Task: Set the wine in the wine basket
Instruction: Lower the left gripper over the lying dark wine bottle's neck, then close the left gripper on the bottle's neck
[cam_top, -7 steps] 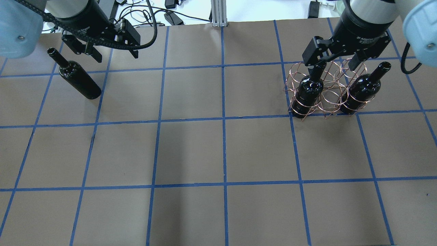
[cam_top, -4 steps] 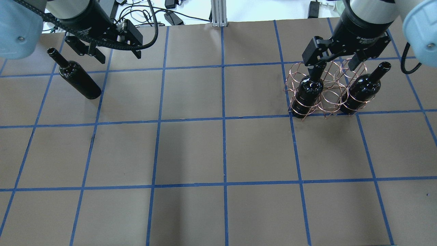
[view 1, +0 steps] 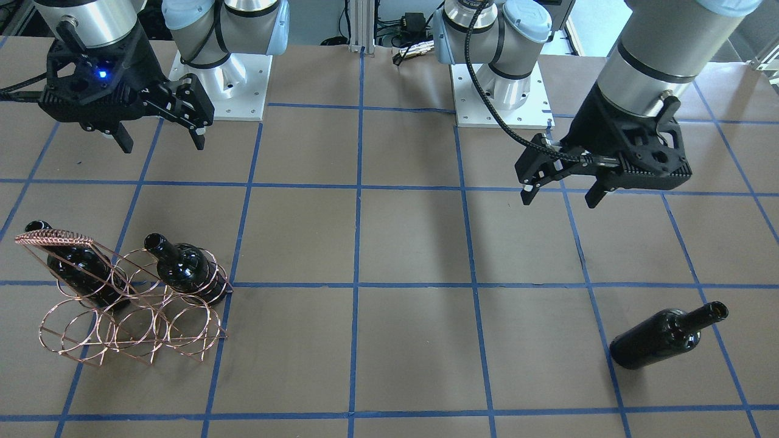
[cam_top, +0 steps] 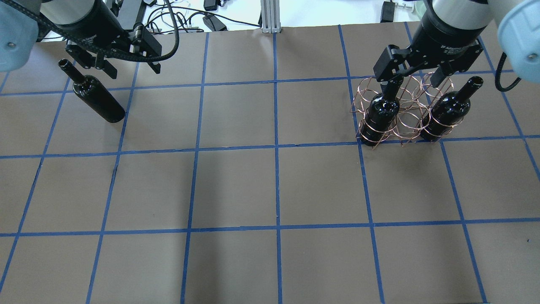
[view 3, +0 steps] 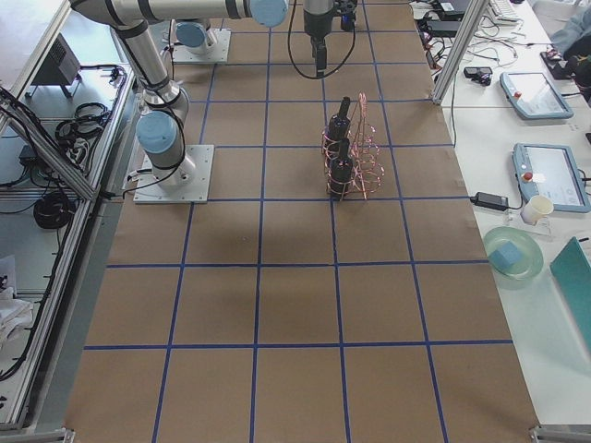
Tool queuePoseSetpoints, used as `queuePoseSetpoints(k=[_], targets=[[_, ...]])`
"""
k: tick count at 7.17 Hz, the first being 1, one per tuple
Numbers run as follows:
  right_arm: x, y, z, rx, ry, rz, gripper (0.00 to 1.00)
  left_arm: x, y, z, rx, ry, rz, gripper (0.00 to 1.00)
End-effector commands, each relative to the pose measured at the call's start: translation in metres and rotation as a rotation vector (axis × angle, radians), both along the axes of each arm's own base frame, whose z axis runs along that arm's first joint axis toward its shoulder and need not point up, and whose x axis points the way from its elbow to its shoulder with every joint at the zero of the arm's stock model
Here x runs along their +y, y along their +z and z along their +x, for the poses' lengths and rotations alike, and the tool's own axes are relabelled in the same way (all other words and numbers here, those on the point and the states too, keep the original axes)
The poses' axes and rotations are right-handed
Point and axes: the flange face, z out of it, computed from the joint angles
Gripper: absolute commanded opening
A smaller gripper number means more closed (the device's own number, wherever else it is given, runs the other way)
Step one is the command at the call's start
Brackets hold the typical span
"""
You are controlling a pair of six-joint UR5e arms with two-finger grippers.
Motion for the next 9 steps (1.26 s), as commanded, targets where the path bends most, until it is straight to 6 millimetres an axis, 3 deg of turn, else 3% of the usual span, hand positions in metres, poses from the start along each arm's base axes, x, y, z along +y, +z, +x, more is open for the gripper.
queuePoseSetpoints(k=[1, 2, 4, 7, 9], targets=[[0.000, 0.000, 0.000, 0.000, 0.000, 0.000, 1.00, -0.020, -0.010, 0.071, -0.026, -0.078, -0.018, 1.00], [0.000, 0.000, 0.000, 0.000, 0.000, 0.000, 1.00, -0.030, -0.018, 0.110, -0.019, -0.056, -0.011, 1.00], [0.000, 0.000, 0.000, 0.000, 0.000, 0.000, 1.00, -0.060, -0.020, 0.158, -0.055, -0.138, -0.033, 1.00], [0.000, 0.000, 0.000, -0.003, 0.000, -0.002, 1.00, -0.094, -0.062, 0.209, -0.077, -0.217, -0.044, 1.00], [0.000, 0.000, 0.000, -0.005, 0.000, 0.000, 1.00, -0.115, -0.080, 0.222, -0.091, -0.216, -0.070, 1.00]])
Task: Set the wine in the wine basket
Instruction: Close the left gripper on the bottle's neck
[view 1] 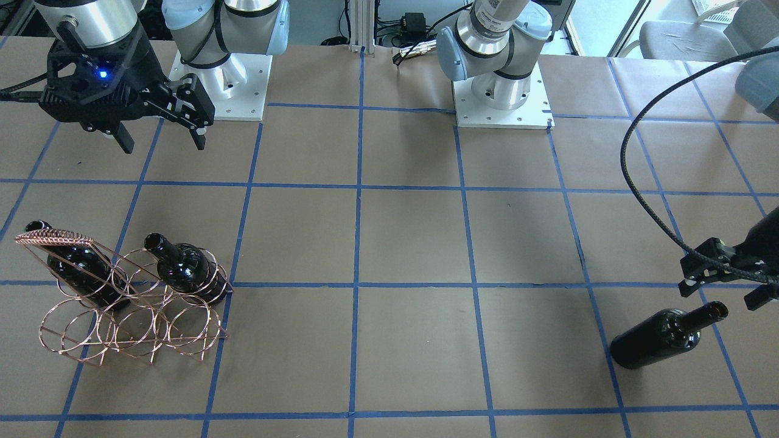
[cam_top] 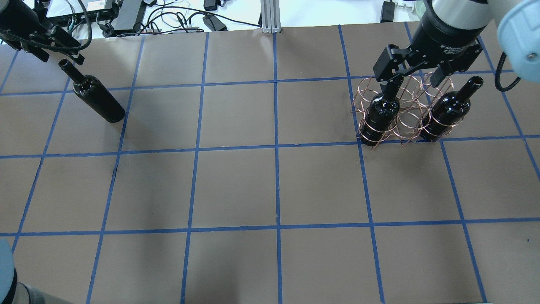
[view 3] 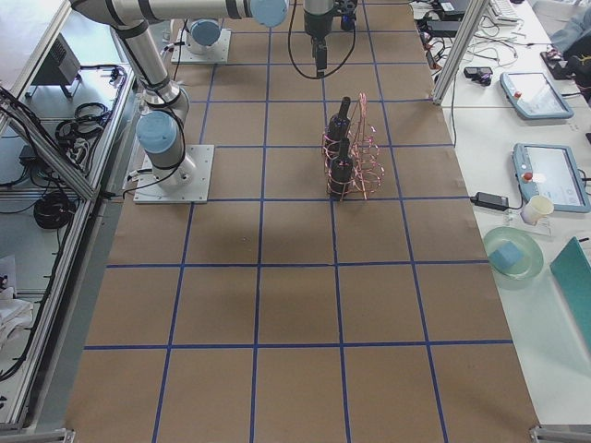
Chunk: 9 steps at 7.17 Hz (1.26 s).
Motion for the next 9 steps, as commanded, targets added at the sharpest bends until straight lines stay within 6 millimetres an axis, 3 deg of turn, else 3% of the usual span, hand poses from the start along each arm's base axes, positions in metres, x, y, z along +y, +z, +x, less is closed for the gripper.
queuePoseSetpoints(k=[1, 5, 7, 9], targets=[[0.000, 0.000, 0.000, -0.001, 0.000, -0.001, 1.00, -0.020, -0.017, 0.010, 0.005, -0.009, -0.009, 1.00], [0.000, 0.000, 0.000, -0.001, 0.000, 0.001, 1.00, -0.032, -0.045, 0.017, 0.007, -0.020, 0.041, 0.93], [0.000, 0.000, -0.001, 0.001, -0.002, 0.000, 1.00, -0.031, -0.048, 0.019, -0.013, -0.019, 0.062, 0.79], [0.000, 0.000, -0.001, 0.001, -0.002, 0.000, 1.00, -0.028, -0.053, 0.018, -0.002, -0.021, 0.085, 0.72]])
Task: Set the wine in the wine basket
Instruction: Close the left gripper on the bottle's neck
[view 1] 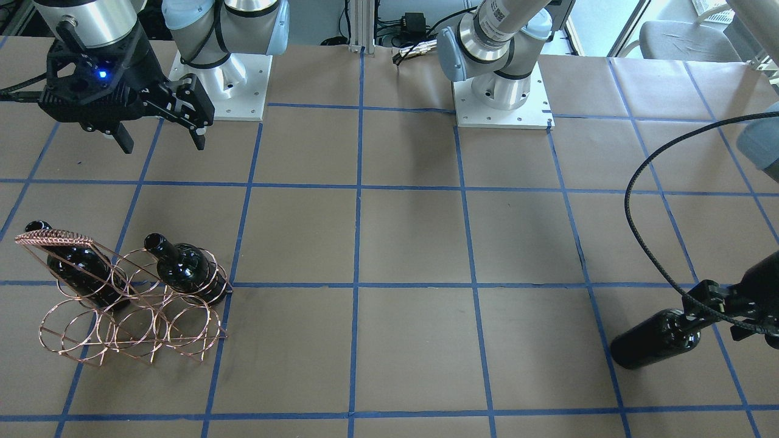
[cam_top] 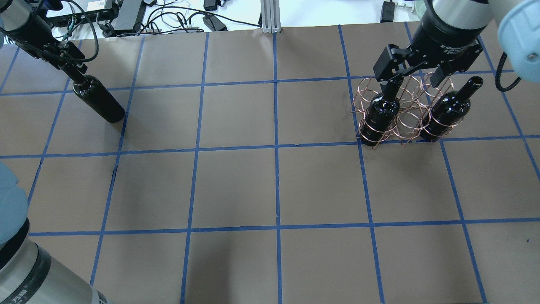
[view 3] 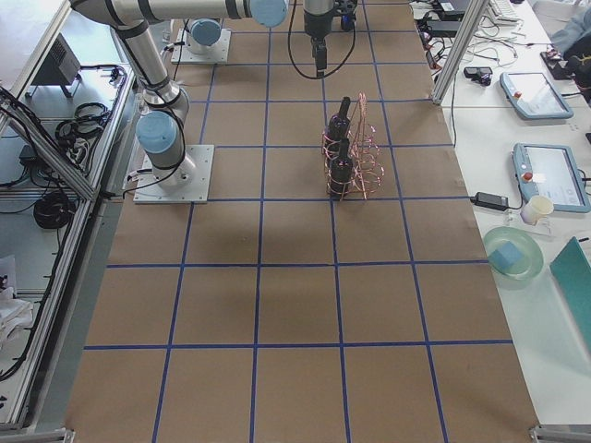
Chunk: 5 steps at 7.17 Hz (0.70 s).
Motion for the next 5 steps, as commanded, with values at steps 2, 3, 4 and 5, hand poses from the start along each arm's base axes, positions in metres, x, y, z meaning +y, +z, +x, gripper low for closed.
queuePoseSetpoints(k=[2, 3, 4, 5], targets=[[-0.0001, 0.0001, -0.0003, 0.002, 0.000, -0.001, 1.00, 0.0036, -0.0038, -0.0014, 0.011, 0.000, 0.031, 0.63], [-0.0001, 0.0001, -0.0007, 0.006, -0.001, -0.001, 1.00, 0.0038, -0.0041, -0.0015, 0.012, 0.000, 0.034, 0.60], [0.0001, -0.0001, -0.0006, 0.005, -0.001, 0.001, 1.00, 0.0048, -0.0025, -0.0019, 0.013, 0.000, 0.035, 0.50], [0.0001, -0.0001, -0.0006, 0.005, -0.001, 0.001, 1.00, 0.0046, -0.0017, -0.0018, 0.012, 0.000, 0.034, 0.33]])
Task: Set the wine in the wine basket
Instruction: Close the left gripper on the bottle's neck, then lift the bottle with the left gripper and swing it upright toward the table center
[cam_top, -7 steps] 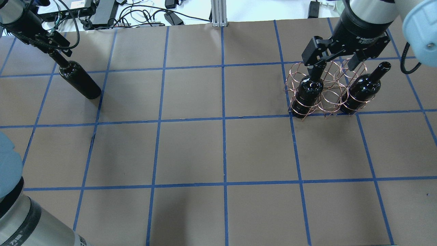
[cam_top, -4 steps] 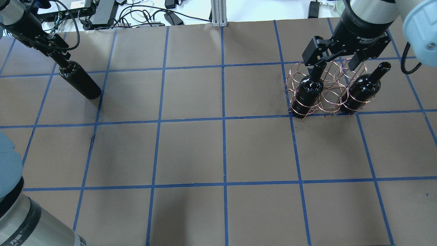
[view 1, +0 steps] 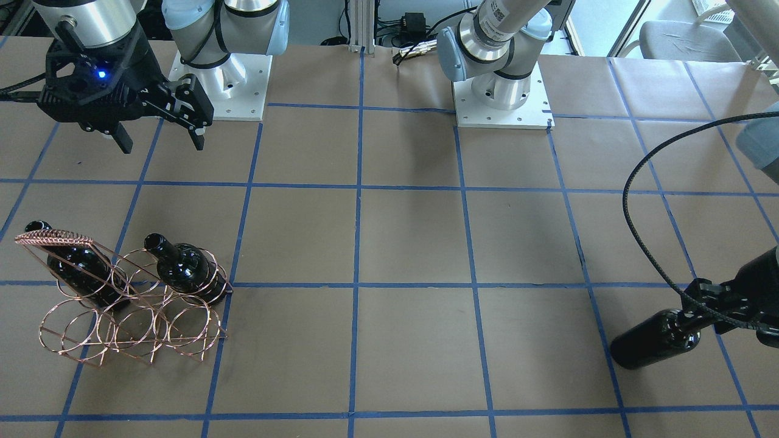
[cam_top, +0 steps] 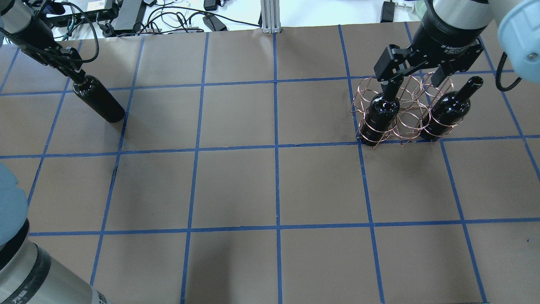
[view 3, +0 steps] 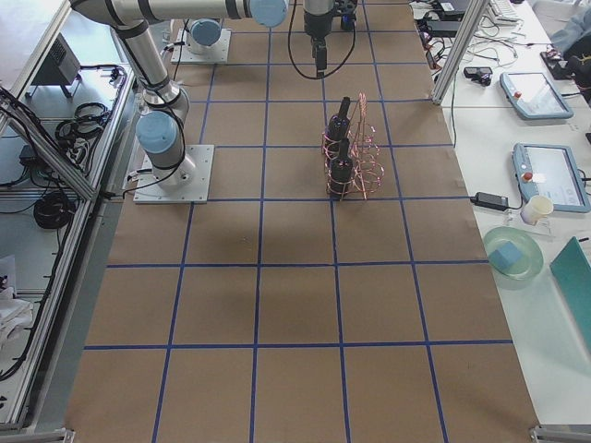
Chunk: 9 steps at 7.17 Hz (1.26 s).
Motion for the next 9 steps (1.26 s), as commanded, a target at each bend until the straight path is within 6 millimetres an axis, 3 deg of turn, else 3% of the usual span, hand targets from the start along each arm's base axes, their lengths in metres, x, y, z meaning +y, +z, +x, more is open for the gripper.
queuePoseSetpoints(k=[1, 3, 4, 5, 7, 9], targets=[[0.000, 0.000, 0.000, 0.000, 0.000, 0.001, 1.00, 0.001, 0.003, 0.000, -0.001, 0.002, -0.003, 0.00], [0.000, 0.000, 0.000, 0.000, 0.000, 0.001, 1.00, 0.004, 0.011, -0.003, 0.001, 0.001, -0.010, 0.00], [0.000, 0.000, 0.000, -0.001, 0.000, 0.001, 1.00, 0.007, 0.024, -0.018, 0.001, 0.000, -0.021, 0.00], [0.000, 0.000, 0.000, -0.001, 0.000, 0.001, 1.00, 0.016, 0.044, -0.054, 0.017, 0.049, -0.011, 0.00], [0.000, 0.000, 0.000, -0.003, 0.000, 0.000, 1.00, 0.041, 0.074, -0.157, 0.092, 0.114, 0.013, 0.00], [0.000, 0.000, 0.000, 0.000, 0.000, 0.001, 1.00, 0.088, 0.072, -0.269, 0.095, 0.088, 0.051, 0.00]])
